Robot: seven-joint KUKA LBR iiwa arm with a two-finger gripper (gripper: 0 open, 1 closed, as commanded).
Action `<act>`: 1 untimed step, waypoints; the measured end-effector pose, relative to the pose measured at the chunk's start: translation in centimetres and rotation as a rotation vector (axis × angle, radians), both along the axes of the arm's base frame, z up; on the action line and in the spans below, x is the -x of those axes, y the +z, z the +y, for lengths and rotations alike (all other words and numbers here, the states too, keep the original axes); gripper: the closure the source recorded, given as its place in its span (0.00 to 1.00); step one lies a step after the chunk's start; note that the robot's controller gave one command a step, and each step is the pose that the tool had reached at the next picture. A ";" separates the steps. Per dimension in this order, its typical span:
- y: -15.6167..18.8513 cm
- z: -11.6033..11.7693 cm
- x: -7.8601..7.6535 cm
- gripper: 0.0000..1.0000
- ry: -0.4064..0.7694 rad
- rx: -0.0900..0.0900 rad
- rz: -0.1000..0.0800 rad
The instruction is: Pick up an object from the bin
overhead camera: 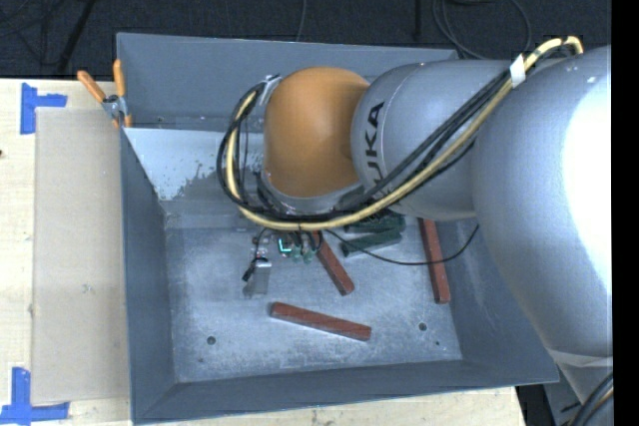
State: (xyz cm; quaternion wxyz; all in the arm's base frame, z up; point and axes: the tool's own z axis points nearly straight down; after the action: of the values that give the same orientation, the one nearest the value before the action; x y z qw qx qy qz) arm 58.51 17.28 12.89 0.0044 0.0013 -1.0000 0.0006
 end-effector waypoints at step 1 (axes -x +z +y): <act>0.2 -0.8 -0.8 0.00 0.008 -0.001 -0.009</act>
Offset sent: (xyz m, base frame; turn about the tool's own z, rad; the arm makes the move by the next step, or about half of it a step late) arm 0.0082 -0.0080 0.0026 -0.0083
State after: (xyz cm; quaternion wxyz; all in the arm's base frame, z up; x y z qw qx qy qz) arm 59.36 16.49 13.10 -0.0002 0.0050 -1.0000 -0.0001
